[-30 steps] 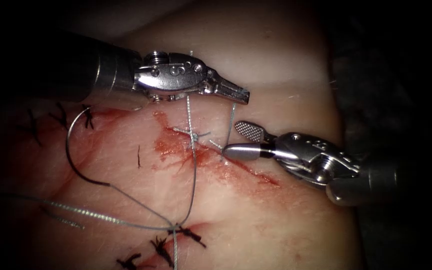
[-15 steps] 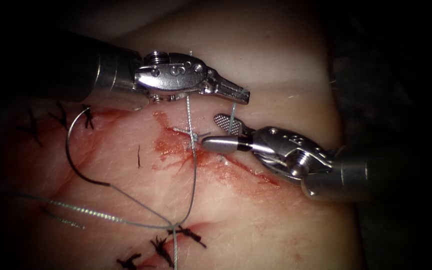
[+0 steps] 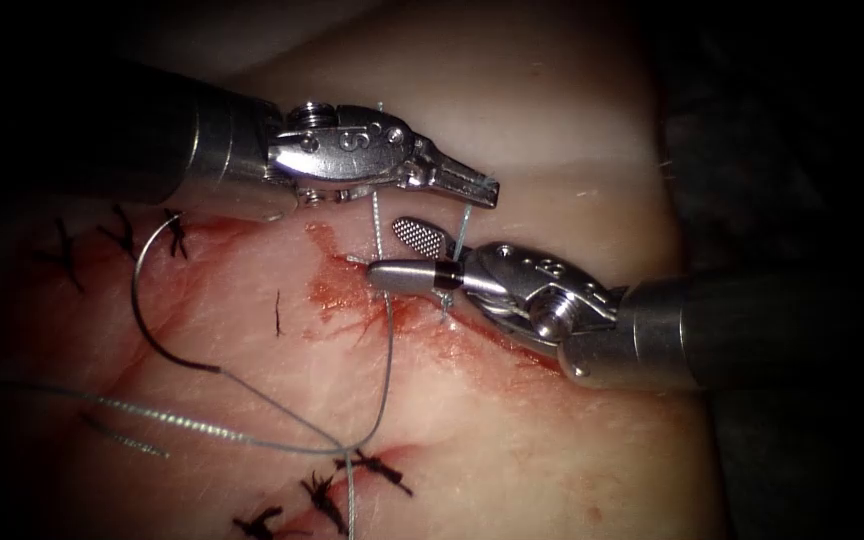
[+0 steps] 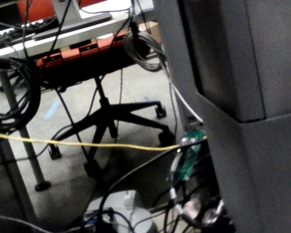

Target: Wound Closure

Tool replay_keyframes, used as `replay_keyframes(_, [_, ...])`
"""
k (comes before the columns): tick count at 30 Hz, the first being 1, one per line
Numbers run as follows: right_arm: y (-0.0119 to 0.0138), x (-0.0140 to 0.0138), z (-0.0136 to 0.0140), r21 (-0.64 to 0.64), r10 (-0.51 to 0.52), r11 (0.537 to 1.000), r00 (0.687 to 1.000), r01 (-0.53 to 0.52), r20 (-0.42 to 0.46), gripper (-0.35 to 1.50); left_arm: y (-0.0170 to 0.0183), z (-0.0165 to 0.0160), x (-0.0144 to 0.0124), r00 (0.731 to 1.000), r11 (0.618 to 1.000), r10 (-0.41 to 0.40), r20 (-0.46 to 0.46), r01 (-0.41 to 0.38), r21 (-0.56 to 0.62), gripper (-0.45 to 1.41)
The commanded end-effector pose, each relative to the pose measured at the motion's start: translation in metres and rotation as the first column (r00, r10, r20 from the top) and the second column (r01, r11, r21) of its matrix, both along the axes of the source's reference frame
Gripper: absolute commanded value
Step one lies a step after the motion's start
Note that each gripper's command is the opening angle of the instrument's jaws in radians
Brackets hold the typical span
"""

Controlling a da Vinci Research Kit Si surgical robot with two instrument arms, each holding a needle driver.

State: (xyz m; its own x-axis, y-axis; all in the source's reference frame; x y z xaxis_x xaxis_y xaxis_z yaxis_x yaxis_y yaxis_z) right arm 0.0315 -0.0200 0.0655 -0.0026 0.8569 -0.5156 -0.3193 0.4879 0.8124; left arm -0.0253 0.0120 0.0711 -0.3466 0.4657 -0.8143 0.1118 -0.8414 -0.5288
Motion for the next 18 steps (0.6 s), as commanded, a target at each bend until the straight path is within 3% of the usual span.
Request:
replay_keyframes(1, [-0.0004, 0.0009, 0.0003, -0.001, -0.002, 1.000, 1.000, 0.002, -0.002, 1.43, -0.0001, 0.0005, -0.0005, 1.000, 1.000, 0.000, 0.000, 0.000, 0.000, -0.45])
replay_keyframes(4, [-0.0005, 0.0009, 0.0003, -0.003, -0.005, 1.000, 1.000, 0.005, -0.003, 1.28, -0.0001, 0.0005, -0.0005, 1.000, 1.000, -0.001, 0.000, 0.001, 0.000, -0.45])
replay_keyframes(14, [-0.0011, 0.0012, 0.0004, -0.004, -0.020, 1.000, 1.000, 0.020, -0.006, 1.16, -0.0001, 0.0005, -0.0005, 1.000, 1.000, -0.001, 0.000, 0.001, 0.000, -0.45])
replay_keyframes(18, [-0.0010, 0.0012, 0.0004, 0.024, -0.013, 1.000, 1.000, 0.013, -0.011, 0.61, -0.0001, 0.0005, -0.0005, 1.000, 1.000, -0.001, 0.000, 0.001, 0.001, -0.45])
